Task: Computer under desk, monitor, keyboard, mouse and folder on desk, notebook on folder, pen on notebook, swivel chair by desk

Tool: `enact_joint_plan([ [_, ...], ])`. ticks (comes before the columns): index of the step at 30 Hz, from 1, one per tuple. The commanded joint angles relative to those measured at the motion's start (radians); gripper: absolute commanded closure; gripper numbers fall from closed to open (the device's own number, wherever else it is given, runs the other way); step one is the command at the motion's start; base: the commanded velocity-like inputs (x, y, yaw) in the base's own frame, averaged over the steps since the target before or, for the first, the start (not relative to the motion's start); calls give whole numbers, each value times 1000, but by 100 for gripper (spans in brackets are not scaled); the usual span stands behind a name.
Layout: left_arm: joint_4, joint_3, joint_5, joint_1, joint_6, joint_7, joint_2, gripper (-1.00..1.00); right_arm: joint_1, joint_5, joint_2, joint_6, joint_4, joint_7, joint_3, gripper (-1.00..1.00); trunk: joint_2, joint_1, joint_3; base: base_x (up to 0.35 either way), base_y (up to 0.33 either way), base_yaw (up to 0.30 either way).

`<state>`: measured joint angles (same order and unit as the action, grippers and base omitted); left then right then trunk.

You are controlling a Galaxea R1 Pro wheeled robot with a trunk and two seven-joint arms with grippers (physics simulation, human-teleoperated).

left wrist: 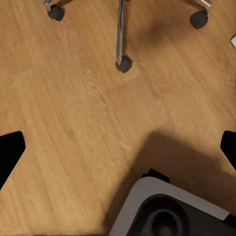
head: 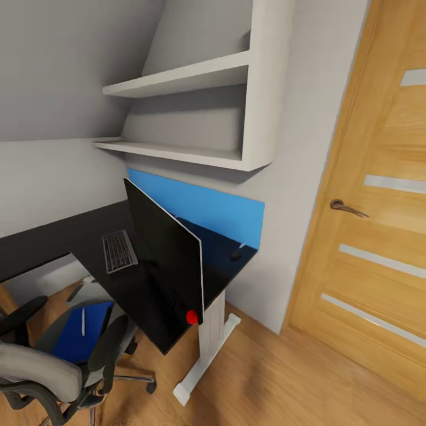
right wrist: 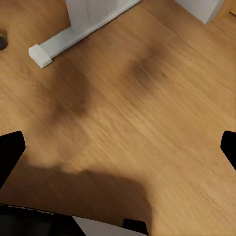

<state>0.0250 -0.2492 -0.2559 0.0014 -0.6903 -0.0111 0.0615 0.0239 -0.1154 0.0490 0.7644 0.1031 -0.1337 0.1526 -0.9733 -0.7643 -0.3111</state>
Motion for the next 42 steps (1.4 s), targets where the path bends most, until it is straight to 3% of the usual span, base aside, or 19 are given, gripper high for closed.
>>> enact_joint_plan([
  [1,1,2,-5,0,-2,-1,0,-100,1,-10,0,1,-1,-10,2,-100,-1,0,-1,0,-81,280],
  [14,1,2,-6,0,-2,-1,1,-100,1,-10,0,1,-1,-10,2,-100,-1,0,-1,0,-225,280],
  [42,1,2,-6,0,-2,-1,1,-100,1,-10,0,1,-2,-10,2,-100,-1,0,-1,0,-10,280],
])
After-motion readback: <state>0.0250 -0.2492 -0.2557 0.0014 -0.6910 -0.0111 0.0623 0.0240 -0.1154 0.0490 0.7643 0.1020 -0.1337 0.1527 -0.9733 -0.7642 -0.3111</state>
